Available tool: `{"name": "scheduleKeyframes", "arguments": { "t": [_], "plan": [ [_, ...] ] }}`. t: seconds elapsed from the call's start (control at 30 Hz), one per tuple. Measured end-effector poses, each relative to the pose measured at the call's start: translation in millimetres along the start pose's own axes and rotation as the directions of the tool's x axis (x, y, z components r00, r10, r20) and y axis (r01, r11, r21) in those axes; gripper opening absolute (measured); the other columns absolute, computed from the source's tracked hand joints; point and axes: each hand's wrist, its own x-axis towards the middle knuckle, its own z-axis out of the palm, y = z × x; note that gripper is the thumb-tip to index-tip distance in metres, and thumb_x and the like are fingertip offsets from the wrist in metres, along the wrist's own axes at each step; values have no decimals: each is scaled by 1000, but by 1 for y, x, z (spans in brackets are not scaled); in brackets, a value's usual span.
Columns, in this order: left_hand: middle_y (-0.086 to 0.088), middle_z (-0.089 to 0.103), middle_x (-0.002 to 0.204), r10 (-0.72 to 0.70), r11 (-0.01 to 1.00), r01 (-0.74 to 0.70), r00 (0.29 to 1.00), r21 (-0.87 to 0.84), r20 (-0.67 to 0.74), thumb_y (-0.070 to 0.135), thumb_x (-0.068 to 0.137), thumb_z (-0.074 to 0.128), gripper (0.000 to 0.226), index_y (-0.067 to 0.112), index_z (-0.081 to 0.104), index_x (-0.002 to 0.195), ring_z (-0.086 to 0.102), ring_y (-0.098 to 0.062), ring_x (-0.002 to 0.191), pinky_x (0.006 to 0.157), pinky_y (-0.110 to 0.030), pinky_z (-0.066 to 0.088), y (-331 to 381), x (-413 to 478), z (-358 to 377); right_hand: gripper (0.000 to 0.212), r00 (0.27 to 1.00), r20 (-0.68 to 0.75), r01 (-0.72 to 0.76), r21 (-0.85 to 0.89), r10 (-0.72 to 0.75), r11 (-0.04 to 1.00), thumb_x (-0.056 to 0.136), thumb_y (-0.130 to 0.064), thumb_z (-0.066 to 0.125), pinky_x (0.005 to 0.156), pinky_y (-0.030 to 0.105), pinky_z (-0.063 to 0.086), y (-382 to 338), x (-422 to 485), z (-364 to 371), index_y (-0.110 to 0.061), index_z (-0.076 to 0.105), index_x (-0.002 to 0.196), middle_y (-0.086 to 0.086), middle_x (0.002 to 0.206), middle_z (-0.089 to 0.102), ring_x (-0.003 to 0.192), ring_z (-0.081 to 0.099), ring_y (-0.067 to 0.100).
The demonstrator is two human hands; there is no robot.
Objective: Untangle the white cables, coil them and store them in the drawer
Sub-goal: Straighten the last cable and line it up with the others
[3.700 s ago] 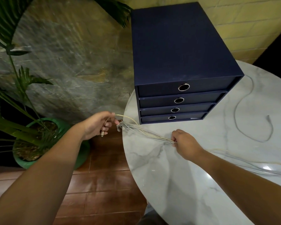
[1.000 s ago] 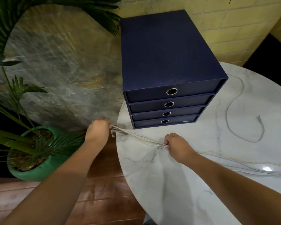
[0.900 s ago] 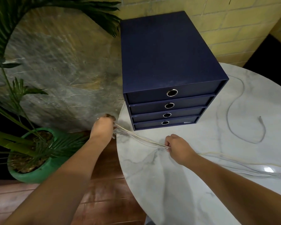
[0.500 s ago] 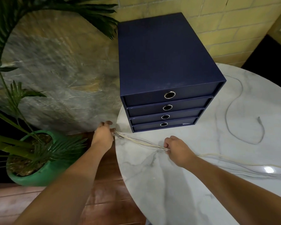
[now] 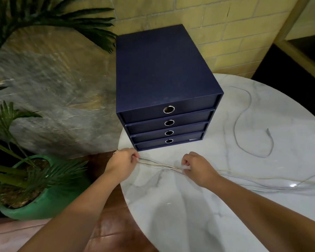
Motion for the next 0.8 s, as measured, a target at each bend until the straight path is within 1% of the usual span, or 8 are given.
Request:
{"name": "scheduleKeyframes", "arguments": {
  "t": [0.13, 0.23, 0.33, 0.47, 0.6, 0.67, 0.73, 0.8],
  "plan": [
    [5, 65, 96, 41, 999, -40, 998, -20, 54, 14, 89, 52, 19, 24, 68, 92, 61, -14, 83, 75, -31, 52, 46, -1, 19, 15, 999, -45, -24, 1, 24, 1000, 83, -16, 64, 76, 24, 45, 33, -14, -22, -15, 62, 97, -6, 92, 49, 85, 51, 12],
    [7, 66, 101, 45, 997, -38, 994, -74, 100, 13, 88, 51, 22, 24, 68, 96, 62, -15, 87, 79, -31, 50, 87, -1, 38, 13, 993, -100, -63, -7, 62, 998, 83, -18, 64, 73, 21, 40, 70, -26, -46, -15, 64, 97, -6, 90, 50, 83, 48, 9],
    [9, 65, 103, 63, 991, -46, 989, -123, 136, 14, 88, 52, 22, 26, 68, 98, 60, -13, 88, 79, -29, 50, 136, 2, 61, 13, 984, -141, -114, -32, 109, 993, 84, -18, 65, 73, 23, 41, 115, -41, -77, -13, 65, 96, -1, 91, 55, 85, 52, 14],
    [9, 64, 103, 95, 982, -67, 983, -175, 154, 17, 91, 51, 20, 25, 68, 99, 60, -11, 86, 79, -26, 50, 199, 10, 89, 17, 974, -169, -173, -112, 153, 978, 85, -20, 66, 77, 30, 46, 176, -51, -112, -14, 66, 100, 2, 99, 59, 97, 56, 25],
    [9, 62, 102, 81, 974, -38, 979, -222, 187, 17, 92, 50, 21, 24, 68, 101, 59, -12, 88, 79, -24, 49, 257, 17, 116, 29, 984, -69, -177, -274, 164, 945, 89, -24, 61, 88, 32, 44, 226, -57, -139, -18, 60, 118, 2, 119, 51, 109, 45, 25],
    [5, 63, 104, 72, 964, -15, 975, -264, 209, 14, 92, 50, 22, 21, 68, 102, 59, -14, 87, 77, -24, 50, 285, 18, 131, 26, 991, -27, -132, -345, 131, 929, 89, -24, 61, 86, 32, 45, 246, -58, -148, -18, 59, 114, 4, 119, 48, 107, 43, 25],
    [2, 63, 106, 75, 958, -3, 968, -288, 238, 13, 92, 50, 22, 18, 68, 104, 59, -15, 88, 76, -24, 50, 298, 17, 137, 15, 997, 6, -65, -459, 76, 886, 89, -19, 59, 77, 30, 42, 248, -55, -148, -19, 60, 104, 4, 115, 47, 103, 43, 25],
    [1, 64, 108, 56, 957, 18, 968, -291, 246, 13, 93, 50, 22, 16, 68, 106, 61, -16, 92, 83, -26, 50, 312, 16, 144, 15, 997, 74, 11, -521, 33, 854, 89, -11, 52, 71, 28, 33, 253, -53, -149, -20, 59, 98, 1, 109, 47, 102, 43, 24]
  ]
}}
